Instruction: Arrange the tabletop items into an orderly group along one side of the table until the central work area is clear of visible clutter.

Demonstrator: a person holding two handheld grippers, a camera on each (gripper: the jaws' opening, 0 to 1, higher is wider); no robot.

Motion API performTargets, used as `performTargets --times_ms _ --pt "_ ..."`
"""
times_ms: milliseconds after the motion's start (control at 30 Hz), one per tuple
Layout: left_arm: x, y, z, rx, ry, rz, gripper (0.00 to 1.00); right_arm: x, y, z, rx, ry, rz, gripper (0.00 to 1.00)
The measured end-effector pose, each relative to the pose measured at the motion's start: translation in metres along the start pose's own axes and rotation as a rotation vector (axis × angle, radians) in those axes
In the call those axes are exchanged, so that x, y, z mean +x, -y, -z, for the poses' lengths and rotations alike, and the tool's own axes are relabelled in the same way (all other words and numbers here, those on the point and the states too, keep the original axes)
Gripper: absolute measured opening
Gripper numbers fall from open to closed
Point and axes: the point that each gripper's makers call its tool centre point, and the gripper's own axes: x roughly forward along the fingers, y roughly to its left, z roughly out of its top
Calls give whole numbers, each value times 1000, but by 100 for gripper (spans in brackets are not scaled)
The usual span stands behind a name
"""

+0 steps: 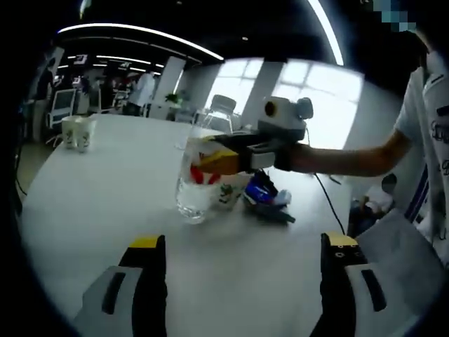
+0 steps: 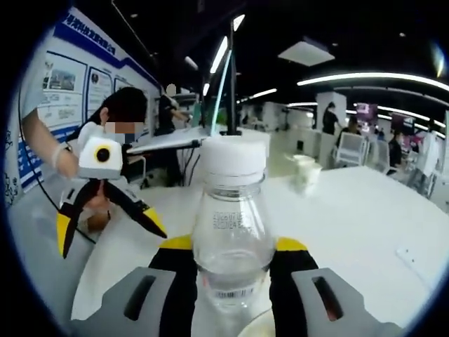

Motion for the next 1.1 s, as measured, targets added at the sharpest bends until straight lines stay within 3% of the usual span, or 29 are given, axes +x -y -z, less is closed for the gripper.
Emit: performTargets --times_ms 133,1100 --pt "0 0 2 -8 -4 1 88 0 5 1 39 9 1 36" --pt "4 4 4 -36 -6 15 87 -2 9 12 -11 -12 -45 37"
